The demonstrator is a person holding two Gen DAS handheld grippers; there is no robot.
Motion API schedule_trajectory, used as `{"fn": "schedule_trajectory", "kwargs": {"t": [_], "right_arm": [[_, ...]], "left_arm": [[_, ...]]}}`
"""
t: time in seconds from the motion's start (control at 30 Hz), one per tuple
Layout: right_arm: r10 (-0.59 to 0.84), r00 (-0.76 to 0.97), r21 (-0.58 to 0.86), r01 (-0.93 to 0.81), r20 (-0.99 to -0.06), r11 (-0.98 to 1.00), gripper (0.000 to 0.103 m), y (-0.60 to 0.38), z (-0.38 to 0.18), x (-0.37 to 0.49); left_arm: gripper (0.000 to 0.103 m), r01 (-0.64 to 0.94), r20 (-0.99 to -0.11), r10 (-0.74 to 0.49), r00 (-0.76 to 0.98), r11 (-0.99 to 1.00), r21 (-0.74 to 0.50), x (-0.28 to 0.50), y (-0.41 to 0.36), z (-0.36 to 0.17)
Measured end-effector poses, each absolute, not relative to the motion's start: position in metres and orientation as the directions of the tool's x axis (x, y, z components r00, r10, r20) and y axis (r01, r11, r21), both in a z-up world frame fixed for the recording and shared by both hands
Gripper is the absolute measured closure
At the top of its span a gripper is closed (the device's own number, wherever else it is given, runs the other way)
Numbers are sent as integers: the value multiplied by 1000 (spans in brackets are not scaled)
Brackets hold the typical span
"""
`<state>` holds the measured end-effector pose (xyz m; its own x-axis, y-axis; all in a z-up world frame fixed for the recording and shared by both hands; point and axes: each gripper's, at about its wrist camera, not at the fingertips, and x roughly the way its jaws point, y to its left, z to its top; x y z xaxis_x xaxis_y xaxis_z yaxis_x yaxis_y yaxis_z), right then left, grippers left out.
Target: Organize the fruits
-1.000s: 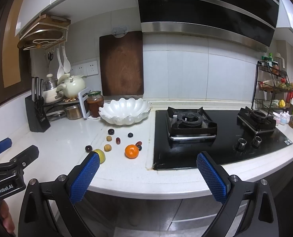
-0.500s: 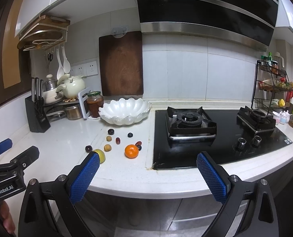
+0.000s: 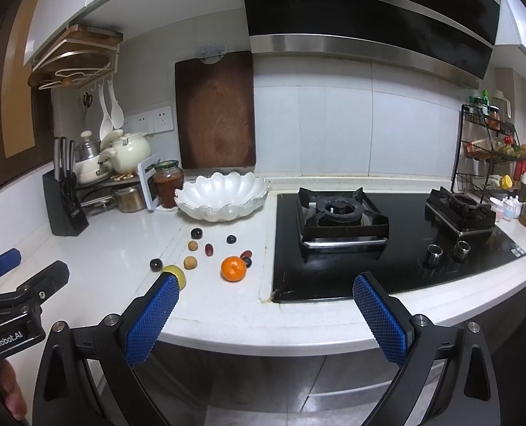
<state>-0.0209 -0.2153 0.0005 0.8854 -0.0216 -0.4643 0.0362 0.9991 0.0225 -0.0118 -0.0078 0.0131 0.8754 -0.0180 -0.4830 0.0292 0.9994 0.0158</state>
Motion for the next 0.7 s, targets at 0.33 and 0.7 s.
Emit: {"fn": "schedule_trajectory", "kwargs": {"t": [0.33, 0.7], "right_arm": [[-4, 873, 29, 21, -488, 999, 3, -218, -10, 2], [34, 842, 32, -20, -539, 999, 11, -213, -30, 61]], "left_arm": [[0, 22, -522, 11, 853, 998, 56, 13, -16, -2], [10, 47, -551, -12, 835, 998, 50, 64, -15, -18]]}}
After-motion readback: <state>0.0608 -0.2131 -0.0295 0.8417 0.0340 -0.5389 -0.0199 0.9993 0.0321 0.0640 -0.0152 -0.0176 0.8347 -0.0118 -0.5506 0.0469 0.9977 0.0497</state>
